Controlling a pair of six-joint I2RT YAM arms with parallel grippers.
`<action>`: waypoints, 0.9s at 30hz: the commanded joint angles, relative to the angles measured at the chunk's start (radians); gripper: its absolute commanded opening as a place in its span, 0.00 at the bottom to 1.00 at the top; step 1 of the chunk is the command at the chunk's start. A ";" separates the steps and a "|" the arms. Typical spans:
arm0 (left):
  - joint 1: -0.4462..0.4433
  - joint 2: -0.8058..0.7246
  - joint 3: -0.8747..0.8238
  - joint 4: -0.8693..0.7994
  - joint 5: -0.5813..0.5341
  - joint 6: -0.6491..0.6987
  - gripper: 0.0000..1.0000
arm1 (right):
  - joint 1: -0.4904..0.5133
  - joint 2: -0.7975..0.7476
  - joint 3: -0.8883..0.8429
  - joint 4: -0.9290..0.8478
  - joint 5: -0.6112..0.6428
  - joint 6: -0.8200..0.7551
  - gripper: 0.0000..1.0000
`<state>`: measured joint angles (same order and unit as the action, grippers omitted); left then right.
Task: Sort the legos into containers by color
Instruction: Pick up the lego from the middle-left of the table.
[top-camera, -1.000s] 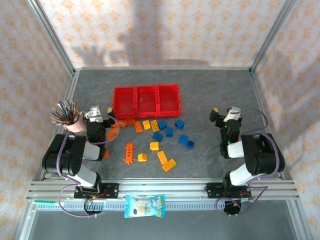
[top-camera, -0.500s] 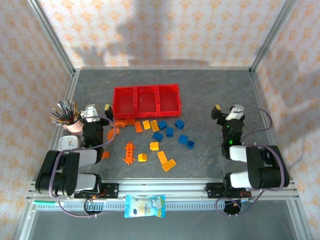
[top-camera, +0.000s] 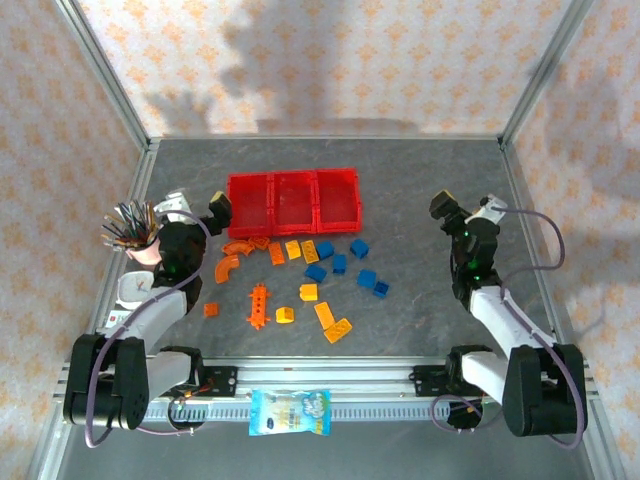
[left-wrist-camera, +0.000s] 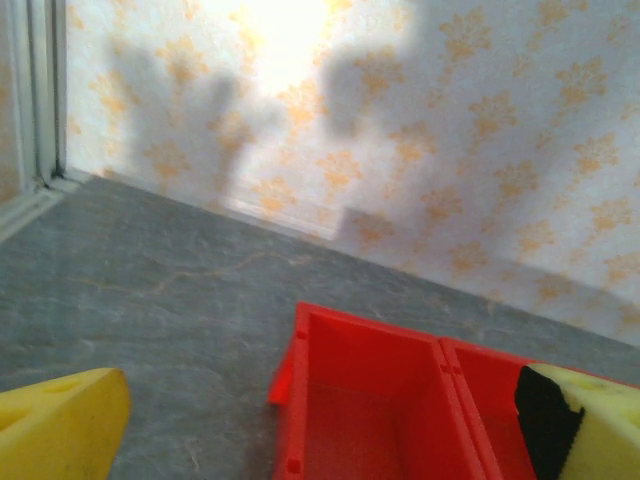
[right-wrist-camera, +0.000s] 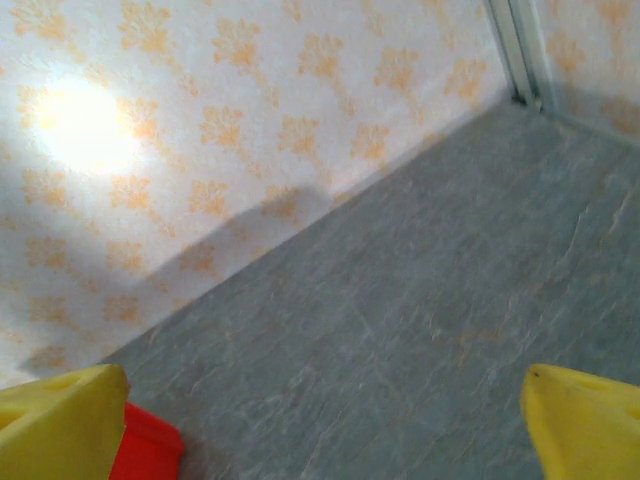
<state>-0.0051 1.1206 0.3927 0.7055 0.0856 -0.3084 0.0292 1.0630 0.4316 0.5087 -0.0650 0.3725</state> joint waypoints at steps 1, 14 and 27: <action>0.021 -0.001 0.005 -0.085 0.067 -0.179 0.99 | 0.000 -0.008 0.026 -0.172 -0.075 0.099 1.00; -0.020 -0.091 0.141 -0.665 0.001 -0.306 0.99 | 0.122 0.049 0.172 -0.449 -0.227 0.039 1.00; -0.141 -0.085 0.195 -1.056 -0.161 -0.322 0.99 | 0.519 0.149 0.235 -0.501 -0.174 0.090 1.00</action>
<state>-0.1425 1.0382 0.5541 -0.2237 -0.0372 -0.6216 0.4839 1.1915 0.6243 0.0204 -0.2733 0.4374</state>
